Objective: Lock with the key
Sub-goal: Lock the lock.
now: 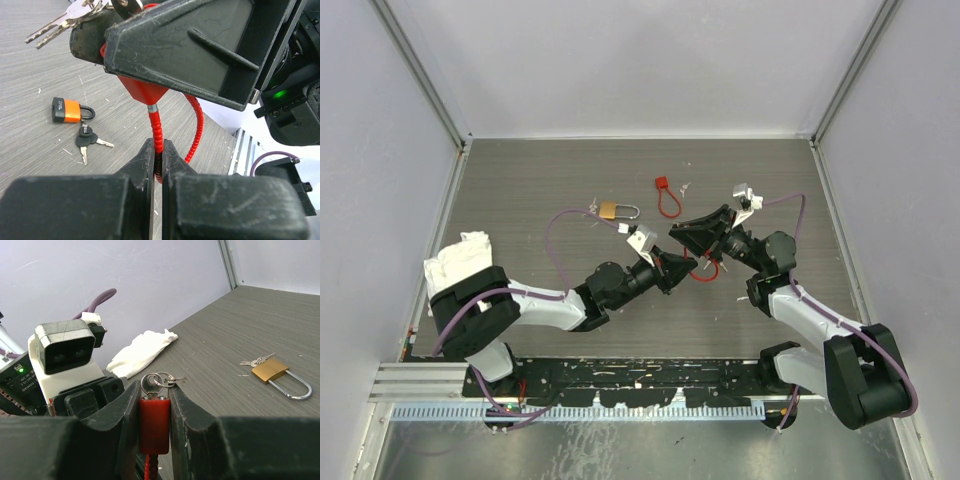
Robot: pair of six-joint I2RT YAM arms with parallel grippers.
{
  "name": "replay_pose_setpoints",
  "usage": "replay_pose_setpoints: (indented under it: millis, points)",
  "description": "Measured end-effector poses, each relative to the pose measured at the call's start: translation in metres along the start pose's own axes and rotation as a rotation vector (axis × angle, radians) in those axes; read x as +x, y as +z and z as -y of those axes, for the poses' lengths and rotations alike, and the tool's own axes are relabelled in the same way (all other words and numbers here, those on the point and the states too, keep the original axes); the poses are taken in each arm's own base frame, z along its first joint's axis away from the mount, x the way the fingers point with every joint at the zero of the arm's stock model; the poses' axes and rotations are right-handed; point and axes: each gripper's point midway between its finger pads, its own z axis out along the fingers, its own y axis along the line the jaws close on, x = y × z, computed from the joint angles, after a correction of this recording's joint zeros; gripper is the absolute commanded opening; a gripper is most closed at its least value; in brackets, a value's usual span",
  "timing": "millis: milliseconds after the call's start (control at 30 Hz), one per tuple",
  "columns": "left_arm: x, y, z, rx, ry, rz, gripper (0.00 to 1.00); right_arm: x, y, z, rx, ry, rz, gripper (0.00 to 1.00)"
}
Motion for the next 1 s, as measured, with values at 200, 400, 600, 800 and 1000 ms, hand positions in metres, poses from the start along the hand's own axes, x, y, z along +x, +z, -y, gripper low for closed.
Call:
replay_pose_setpoints:
  millis: [200, 400, 600, 800, 1000]
  points:
    - [-0.001, 0.0, -0.003, 0.001, 0.053, 0.001, 0.0, -0.002, 0.0, -0.003, -0.012, -0.02, 0.005, 0.01]
    - [-0.003, 0.0, -0.005, 0.007, 0.094, 0.003, 0.0, -0.004, 0.0, -0.006, -0.027, -0.034, 0.012, 0.01]
    - [-0.006, 0.0, -0.005, 0.011, 0.125, 0.011, 0.0, -0.006, 0.0, -0.007, -0.035, -0.044, 0.019, 0.01]
    - [-0.01, -0.001, -0.004, 0.013, 0.149, 0.02, 0.0, -0.01, 0.001, -0.01, -0.045, -0.054, 0.033, 0.01]
    - [-0.015, -0.002, -0.006, -0.002, 0.156, 0.033, 0.0, -0.013, 0.001, -0.012, -0.049, -0.051, 0.045, 0.01]
